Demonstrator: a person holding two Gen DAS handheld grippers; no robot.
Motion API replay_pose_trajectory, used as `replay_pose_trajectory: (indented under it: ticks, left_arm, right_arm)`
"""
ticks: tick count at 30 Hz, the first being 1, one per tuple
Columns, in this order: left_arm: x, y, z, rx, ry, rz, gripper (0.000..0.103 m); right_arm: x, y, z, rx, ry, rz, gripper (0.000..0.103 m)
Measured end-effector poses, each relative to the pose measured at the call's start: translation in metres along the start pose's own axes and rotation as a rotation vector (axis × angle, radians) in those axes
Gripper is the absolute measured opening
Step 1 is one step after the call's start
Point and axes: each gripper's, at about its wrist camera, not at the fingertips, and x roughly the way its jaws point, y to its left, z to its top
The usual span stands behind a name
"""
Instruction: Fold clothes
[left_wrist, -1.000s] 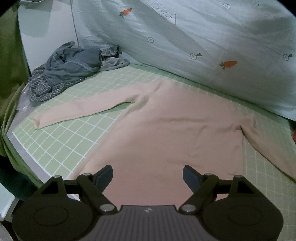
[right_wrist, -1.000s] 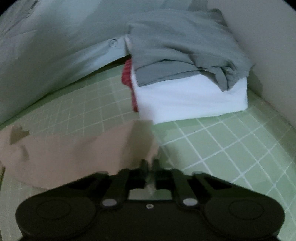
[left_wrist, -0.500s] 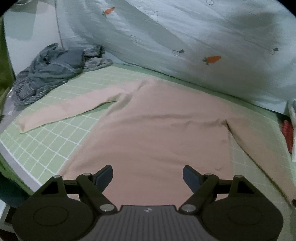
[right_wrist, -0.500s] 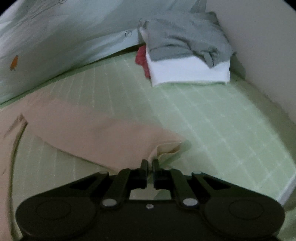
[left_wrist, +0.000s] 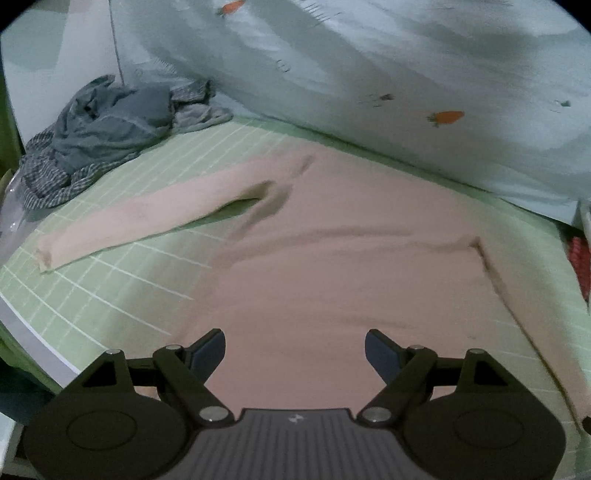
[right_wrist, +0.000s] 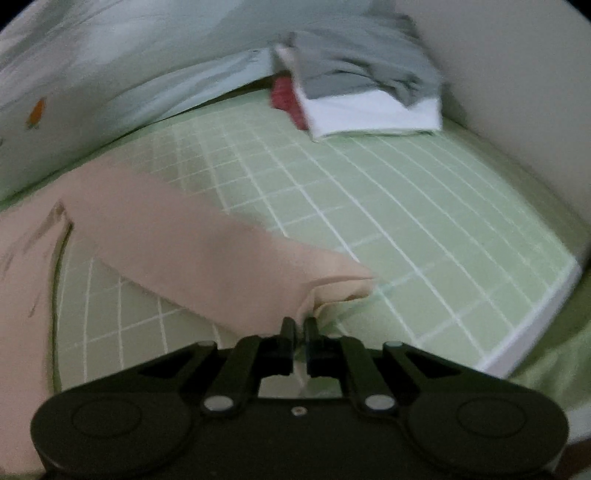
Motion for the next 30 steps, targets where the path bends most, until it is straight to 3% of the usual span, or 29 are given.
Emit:
replay_pose_trajectory:
  ticks: [6,8,10,11,13,15,21,26,30]
  left_arm:
    - [0.029,0.084,0.031,-0.034,0.033,0.043,0.088]
    - [0.040,0.114,0.041,-0.047,0.046,0.060,0.088]
    - [0.051,0.144,0.051,-0.061,0.059,0.077,0.088]
    - [0.056,0.159,0.056,-0.068,0.065,0.086,0.088]
    - [0.067,0.189,0.066,-0.082,0.078,0.104,0.088]
    - [0.078,0.218,0.076,-0.096,0.090,0.121,0.088]
    - [0.119,0.289,0.084,-0.156,0.177,0.187,0.088]
    - [0.136,0.306,0.083,-0.171,0.203,0.178,0.088]
    - [0.144,0.310,0.081,-0.168,0.215,0.173,0.088]
  right_arm:
    - [-0.012,0.027,-0.005,0.076,-0.023,-0.104,0.010]
    - [-0.016,0.037,-0.007,0.101,-0.031,-0.139,0.024]
    - [-0.020,0.046,-0.009,0.127,-0.039,-0.173,0.047]
    - [-0.022,0.050,-0.010,0.139,-0.043,-0.191,0.053]
    - [-0.026,0.059,-0.012,0.165,-0.051,-0.225,0.078]
    - [-0.034,0.076,-0.013,0.182,-0.060,-0.255,0.089]
    - [-0.047,0.140,-0.026,0.217,-0.030,-0.258,0.096]
    - [-0.048,0.191,-0.036,0.075,0.012,-0.218,0.096]
    - [-0.046,0.210,-0.041,0.051,0.041,-0.209,0.096]
